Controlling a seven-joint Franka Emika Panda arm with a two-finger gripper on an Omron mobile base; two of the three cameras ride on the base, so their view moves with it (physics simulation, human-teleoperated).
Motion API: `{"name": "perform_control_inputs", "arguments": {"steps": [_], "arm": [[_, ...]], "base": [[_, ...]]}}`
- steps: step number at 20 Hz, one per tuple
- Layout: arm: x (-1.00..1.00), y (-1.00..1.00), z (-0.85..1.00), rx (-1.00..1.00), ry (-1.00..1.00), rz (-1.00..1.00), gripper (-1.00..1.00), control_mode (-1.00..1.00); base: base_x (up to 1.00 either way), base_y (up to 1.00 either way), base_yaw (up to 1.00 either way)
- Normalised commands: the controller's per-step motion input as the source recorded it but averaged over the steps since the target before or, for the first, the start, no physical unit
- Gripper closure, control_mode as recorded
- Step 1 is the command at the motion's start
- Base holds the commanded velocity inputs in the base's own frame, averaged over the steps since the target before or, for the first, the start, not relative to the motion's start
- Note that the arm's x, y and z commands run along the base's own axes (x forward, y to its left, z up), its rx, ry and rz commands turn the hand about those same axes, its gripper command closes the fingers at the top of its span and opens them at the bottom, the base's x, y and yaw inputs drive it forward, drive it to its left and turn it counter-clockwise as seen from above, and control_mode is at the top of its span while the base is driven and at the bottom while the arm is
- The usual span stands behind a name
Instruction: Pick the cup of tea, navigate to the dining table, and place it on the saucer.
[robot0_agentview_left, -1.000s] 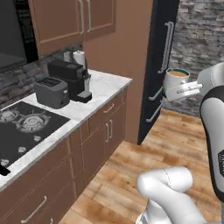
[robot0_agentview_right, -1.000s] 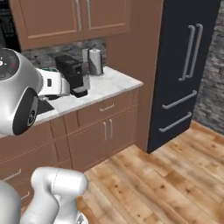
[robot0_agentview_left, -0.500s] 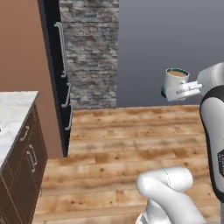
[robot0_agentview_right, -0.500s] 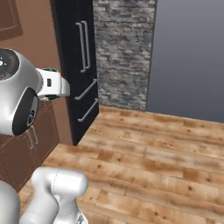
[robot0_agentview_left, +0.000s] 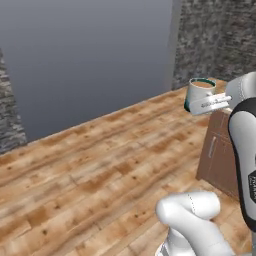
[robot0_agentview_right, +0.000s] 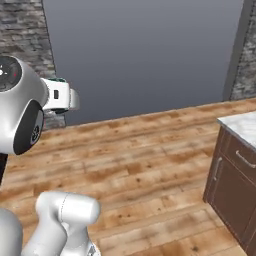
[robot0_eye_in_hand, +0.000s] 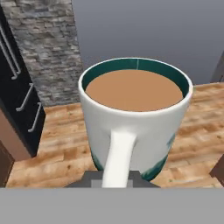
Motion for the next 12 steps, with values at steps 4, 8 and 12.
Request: {"name": "perform_control_inputs", "arguments": {"steps": [4, 8, 12], "arm": [[0.00, 0.00, 0.00, 0.00, 0.00, 0.00, 1.00, 1.00], [0.00, 0.00, 0.00, 0.00, 0.00, 0.00, 1.00, 1.00], [0.00, 0.00, 0.00, 0.00, 0.00, 0.00, 1.00, 1.00]], "base": [[0.24, 0.22, -0.85], [0.38, 0.33, -0.81], [0.56, 0.34, -0.76]]}}
